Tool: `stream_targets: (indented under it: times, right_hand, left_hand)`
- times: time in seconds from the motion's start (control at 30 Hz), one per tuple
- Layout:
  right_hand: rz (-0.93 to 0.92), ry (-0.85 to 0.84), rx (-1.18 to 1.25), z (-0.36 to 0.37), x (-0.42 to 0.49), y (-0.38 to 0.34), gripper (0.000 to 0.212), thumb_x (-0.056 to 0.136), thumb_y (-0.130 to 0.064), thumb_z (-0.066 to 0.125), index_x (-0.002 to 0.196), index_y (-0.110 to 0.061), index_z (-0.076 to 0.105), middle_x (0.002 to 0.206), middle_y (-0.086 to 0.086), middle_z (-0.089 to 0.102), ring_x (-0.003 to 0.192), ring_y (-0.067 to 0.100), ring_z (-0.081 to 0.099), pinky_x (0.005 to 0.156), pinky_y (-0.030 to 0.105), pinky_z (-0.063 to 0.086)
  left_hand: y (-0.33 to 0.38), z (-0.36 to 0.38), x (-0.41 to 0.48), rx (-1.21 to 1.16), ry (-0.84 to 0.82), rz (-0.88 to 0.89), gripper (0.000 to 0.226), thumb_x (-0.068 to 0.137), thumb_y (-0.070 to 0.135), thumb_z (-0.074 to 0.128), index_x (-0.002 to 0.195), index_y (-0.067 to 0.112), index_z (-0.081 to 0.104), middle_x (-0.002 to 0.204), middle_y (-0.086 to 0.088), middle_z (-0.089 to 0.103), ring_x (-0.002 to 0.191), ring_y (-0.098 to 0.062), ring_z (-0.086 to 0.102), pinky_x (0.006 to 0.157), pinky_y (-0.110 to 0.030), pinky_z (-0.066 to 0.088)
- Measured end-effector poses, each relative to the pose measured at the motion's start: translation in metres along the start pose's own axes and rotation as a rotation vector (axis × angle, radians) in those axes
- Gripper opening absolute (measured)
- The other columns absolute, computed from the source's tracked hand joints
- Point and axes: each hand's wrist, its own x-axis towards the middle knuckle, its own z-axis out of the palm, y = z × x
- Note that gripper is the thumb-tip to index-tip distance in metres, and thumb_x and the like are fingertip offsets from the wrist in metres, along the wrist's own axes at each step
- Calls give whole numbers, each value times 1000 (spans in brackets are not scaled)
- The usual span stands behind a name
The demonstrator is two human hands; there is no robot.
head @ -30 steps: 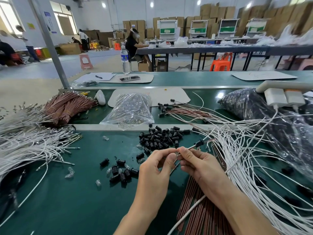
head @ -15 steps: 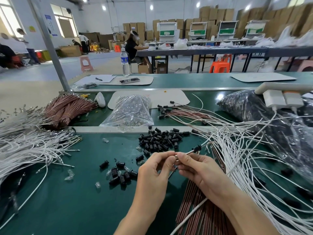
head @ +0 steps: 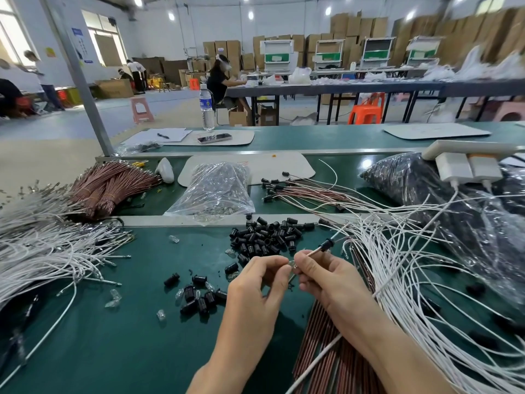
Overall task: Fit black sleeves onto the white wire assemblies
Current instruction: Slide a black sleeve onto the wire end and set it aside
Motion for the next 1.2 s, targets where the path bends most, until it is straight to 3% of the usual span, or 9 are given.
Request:
stream_targets:
  times: [0.17, 0.43, 0.73, 0.87, 0.93, 1.03, 1.2]
  right_hand:
    - [-34, 34, -10, 0, 1, 2, 42, 69, -27, 82, 102, -4, 70, 76, 6, 72, 62, 10, 63, 59, 18, 54]
    - [-38, 53, -8, 1, 2, 5, 43, 67, -26, 82, 101, -3, 69, 75, 3, 72, 62, 10, 65, 58, 18, 54]
    - [-16, 19, -10, 2, 2, 8, 53, 60, -33, 84, 102, -3, 68, 75, 7, 72, 63, 12, 67, 58, 19, 55]
    - [6, -14, 25, 1, 2, 5, 60, 69, -45, 78, 109, -1, 70, 89, 15, 76, 71, 16, 71, 62, 20, 58]
    - [23, -13, 83, 1, 2, 2, 61, 76, -50, 70, 111, 0, 69, 98, 21, 76, 75, 20, 74, 61, 22, 59]
    - [24, 62, 230, -2, 4, -1, 54, 86, -44, 62, 111, 3, 64, 101, 23, 75, 77, 24, 76, 58, 25, 60]
    - [16, 37, 252, -1, 3, -3, 27, 82, -28, 69, 90, -6, 81, 93, 17, 76, 73, 17, 74, 59, 22, 59]
  left_hand:
    - [1, 1, 0, 5, -4, 9, 11, 93, 45, 59, 102, 41, 65, 96, 23, 68, 91, -3, 67, 73, -10, 49]
    - [-3, 1, -2, -60, -11, -32, 17, 90, 42, 64, 103, 33, 70, 93, 19, 72, 89, -6, 70, 76, -21, 56]
    - [-2, 0, -1, 34, -4, 56, 15, 91, 33, 66, 102, 42, 68, 95, 22, 68, 90, -3, 69, 74, -16, 54]
    - [0, -2, 1, 137, 24, 97, 16, 94, 36, 59, 104, 29, 69, 92, 20, 63, 89, -1, 64, 74, -10, 48]
    - [1, -5, 2, 143, 44, 98, 10, 96, 37, 58, 102, 35, 65, 92, 21, 61, 88, -2, 63, 74, -8, 45]
    - [2, -10, 2, 134, 80, 106, 9, 97, 40, 56, 99, 50, 56, 96, 22, 61, 88, -2, 63, 73, -7, 45]
    - [4, -7, 0, 113, 61, 108, 7, 96, 41, 56, 99, 40, 62, 94, 20, 62, 89, -5, 64, 74, -9, 45]
